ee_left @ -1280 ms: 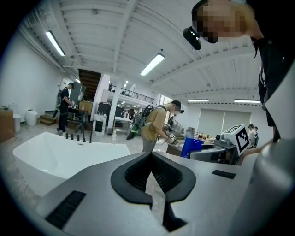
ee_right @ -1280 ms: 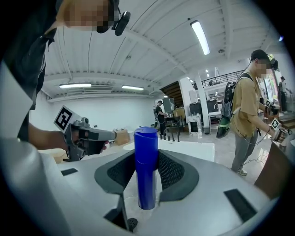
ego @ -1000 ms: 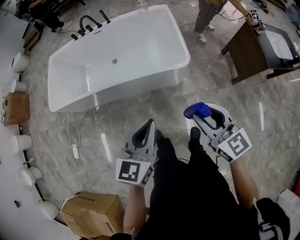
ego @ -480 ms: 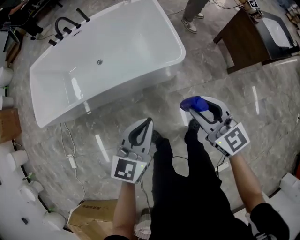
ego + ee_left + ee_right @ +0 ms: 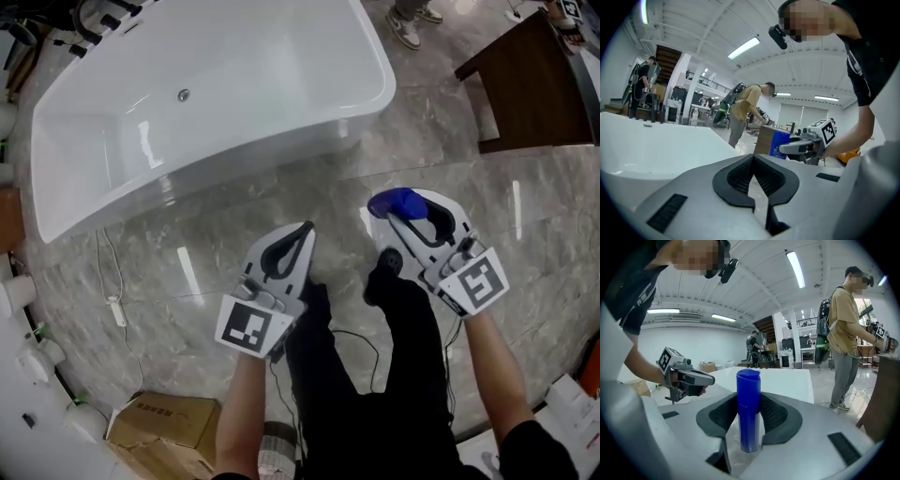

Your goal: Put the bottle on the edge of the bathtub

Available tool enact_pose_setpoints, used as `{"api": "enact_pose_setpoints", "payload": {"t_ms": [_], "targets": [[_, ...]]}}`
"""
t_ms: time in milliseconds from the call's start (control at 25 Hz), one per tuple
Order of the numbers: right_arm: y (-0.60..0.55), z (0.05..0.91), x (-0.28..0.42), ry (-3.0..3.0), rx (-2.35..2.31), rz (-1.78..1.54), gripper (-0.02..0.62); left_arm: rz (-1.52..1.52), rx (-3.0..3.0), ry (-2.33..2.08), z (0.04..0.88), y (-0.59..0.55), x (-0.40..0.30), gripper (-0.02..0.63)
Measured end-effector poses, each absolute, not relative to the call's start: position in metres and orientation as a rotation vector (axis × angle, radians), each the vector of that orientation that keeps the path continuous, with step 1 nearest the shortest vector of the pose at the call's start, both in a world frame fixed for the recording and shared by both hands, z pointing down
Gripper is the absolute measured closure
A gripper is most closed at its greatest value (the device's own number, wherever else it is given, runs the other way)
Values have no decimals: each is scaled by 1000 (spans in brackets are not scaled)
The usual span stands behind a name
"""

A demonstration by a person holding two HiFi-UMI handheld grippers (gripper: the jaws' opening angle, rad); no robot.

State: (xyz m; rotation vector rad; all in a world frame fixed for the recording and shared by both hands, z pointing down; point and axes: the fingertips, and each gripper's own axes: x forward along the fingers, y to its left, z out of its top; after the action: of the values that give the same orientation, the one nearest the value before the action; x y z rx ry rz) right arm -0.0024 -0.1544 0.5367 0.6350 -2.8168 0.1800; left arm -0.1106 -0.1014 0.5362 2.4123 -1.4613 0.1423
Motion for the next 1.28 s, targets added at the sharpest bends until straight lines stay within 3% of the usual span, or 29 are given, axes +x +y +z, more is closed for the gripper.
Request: {"api": "enact_pose_setpoints", "payload": {"t_ms": [760,1280], "targets": [[-230,910,-31,-2901,371,38,448,185,2633,-1204,894,-196,-105,595],[-255,1060,-51,-2890,350,-38,448,187,2616,-1160,1006,-218,-119,595]]}}
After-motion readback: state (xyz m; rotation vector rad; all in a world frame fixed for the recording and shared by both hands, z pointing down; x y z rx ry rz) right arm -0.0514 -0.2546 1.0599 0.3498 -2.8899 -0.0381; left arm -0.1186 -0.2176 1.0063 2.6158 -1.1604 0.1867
